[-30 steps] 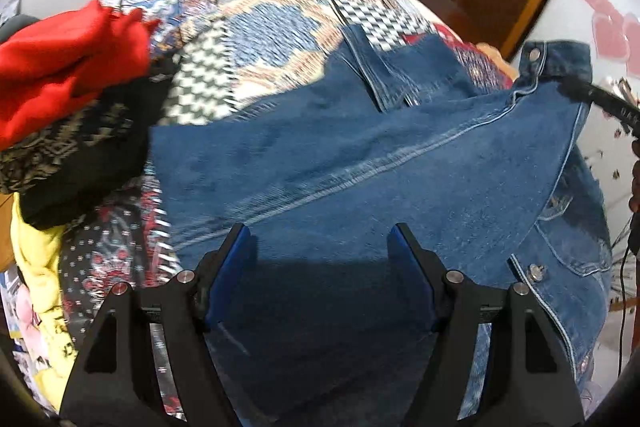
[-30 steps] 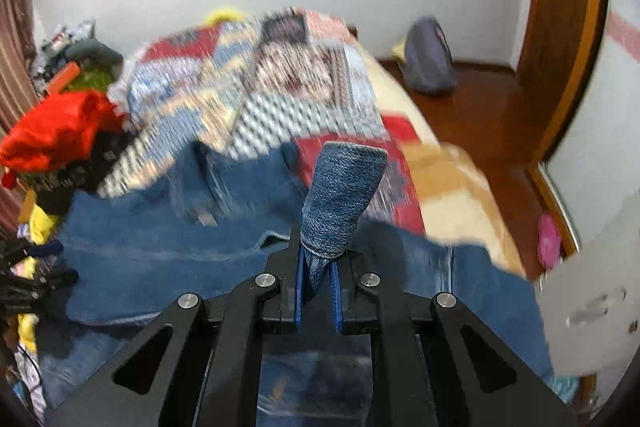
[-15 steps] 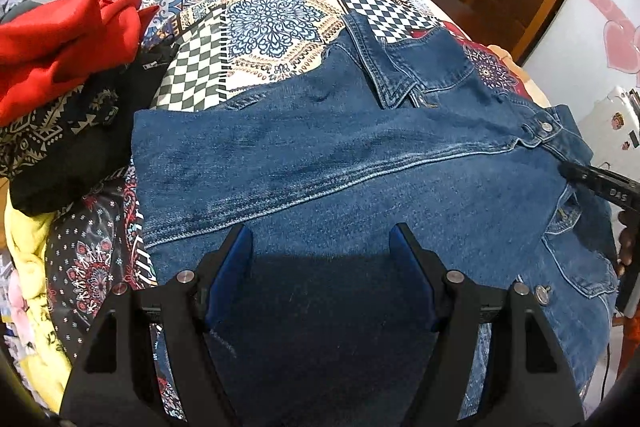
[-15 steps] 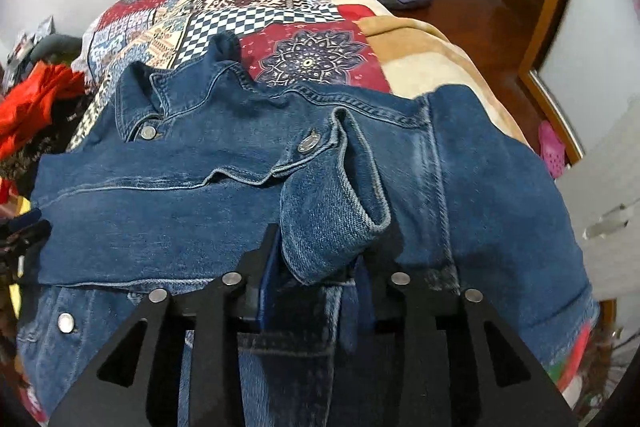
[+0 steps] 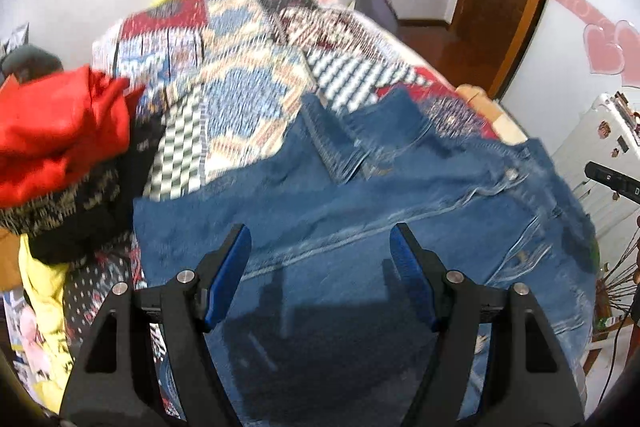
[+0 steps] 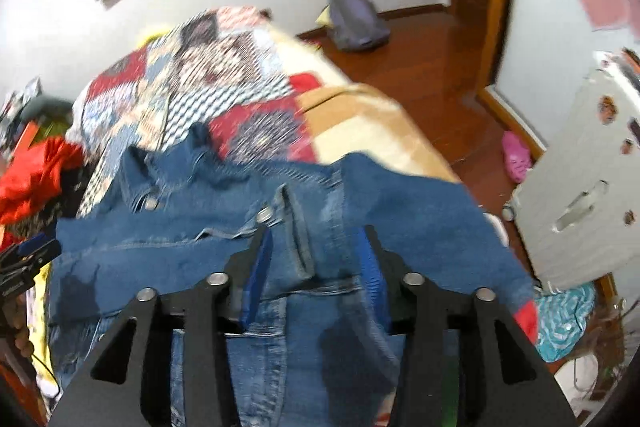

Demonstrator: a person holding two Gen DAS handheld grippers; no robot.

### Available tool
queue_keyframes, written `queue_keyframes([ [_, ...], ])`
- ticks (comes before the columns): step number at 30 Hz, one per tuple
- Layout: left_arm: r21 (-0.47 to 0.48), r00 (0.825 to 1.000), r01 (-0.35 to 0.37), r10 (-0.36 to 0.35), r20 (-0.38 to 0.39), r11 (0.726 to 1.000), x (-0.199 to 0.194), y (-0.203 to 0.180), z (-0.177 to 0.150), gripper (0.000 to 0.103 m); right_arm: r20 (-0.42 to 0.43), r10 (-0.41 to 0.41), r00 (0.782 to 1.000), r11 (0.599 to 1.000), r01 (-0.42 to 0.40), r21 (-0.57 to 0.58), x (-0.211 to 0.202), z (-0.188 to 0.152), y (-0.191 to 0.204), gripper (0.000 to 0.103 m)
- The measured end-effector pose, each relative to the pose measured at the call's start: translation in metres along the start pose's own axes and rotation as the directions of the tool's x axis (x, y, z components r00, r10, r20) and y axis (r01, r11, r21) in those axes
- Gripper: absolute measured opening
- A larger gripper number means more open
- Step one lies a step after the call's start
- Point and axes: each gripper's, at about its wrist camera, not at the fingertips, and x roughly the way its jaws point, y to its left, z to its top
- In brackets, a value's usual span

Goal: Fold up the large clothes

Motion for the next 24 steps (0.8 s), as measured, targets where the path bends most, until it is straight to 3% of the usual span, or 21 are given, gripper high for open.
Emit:
queue_keyframes([
  [4,0.005,0.998,0.020,-0.020,0.059,1.000,-0.015,-0.016,0.012,0.071,0.039,-0.053,0.998,0.996,0.050,0.074,-0.016,-0.005,-0.031,0.056],
  [9,-0.004,0.994,0.061,-0.060,0.092,0.998,-0.024,-0.029,0.020,0.071,-0.023,-0.076,0.997,0.972,0.079,0.222,-0.010,-0.026,-0.080,0.058],
  [16,0.010,0.997,0.057,-0.057,0.060,0.998,-0.016,-0.042,0.016,0.071,-0.156,0.017,0.988,0.870,0.062,0.489,0.036,-0.068,-0.150,0.058],
  [24,-0.025,0.999,0.047,-0.046,0.024,0.999,-0.007,-0.035,0.010,0.071,-0.120,0.047,0.992,0.789,0.037,0.614,0.067,-0.062,-0.184,0.060],
])
